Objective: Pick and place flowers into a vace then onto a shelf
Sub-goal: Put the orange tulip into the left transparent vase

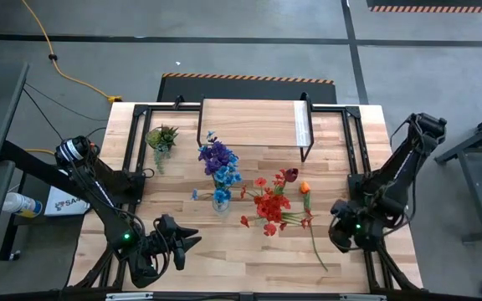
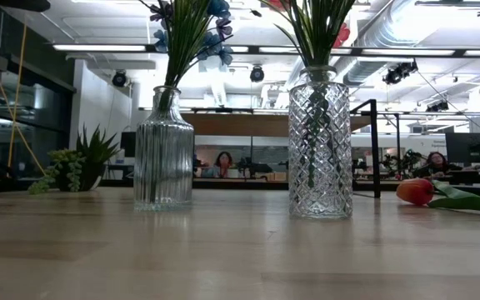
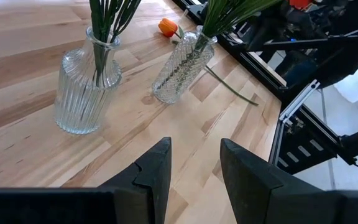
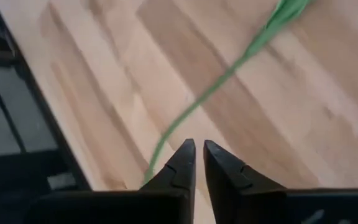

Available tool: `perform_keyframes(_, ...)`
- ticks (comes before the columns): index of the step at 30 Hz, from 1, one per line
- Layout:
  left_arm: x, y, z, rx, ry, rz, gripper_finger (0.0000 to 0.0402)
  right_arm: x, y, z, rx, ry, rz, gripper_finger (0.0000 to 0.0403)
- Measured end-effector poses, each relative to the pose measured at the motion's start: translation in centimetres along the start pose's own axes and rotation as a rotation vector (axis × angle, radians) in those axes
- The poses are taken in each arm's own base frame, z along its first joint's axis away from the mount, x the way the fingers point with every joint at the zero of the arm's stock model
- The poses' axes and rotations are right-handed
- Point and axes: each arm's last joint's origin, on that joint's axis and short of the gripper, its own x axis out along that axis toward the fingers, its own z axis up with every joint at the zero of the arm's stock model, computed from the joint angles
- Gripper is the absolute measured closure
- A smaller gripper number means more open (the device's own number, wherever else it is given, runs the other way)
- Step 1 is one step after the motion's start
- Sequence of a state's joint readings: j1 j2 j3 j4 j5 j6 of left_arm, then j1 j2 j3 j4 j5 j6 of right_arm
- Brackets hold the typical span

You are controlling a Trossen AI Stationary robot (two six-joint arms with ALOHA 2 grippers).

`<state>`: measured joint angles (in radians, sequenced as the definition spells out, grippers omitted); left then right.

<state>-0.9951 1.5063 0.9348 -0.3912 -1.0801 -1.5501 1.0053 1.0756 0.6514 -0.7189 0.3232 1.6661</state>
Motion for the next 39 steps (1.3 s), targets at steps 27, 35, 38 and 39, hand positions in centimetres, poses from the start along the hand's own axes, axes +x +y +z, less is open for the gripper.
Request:
perform_keyframes(27,0.0,0.0,0.0,0.015,-0.001,0.001,0.0232,3.8,-0.3,5.2,0.179,-0.124,-0.183,0.0217)
perform_keyframes(35,0.0,0.0,0.0,0.015,-0.001,0.001,0.0231,5.0,-0.2,5.1,0.182,-0.083,-0.224,0.0208)
perform_keyframes(38,0.0,0.0,0.0,0.015,0.001,0.001,0.0231,5.7,-0.3,4.9,0.178,-0.065,-0.253,0.0206)
perform_keyframes(39,0.0,0.0,0.0,0.015,0.004,0.001,0.0232,5.9,-0.3,4.9,0.177,-0.058,-0.261,0.0206)
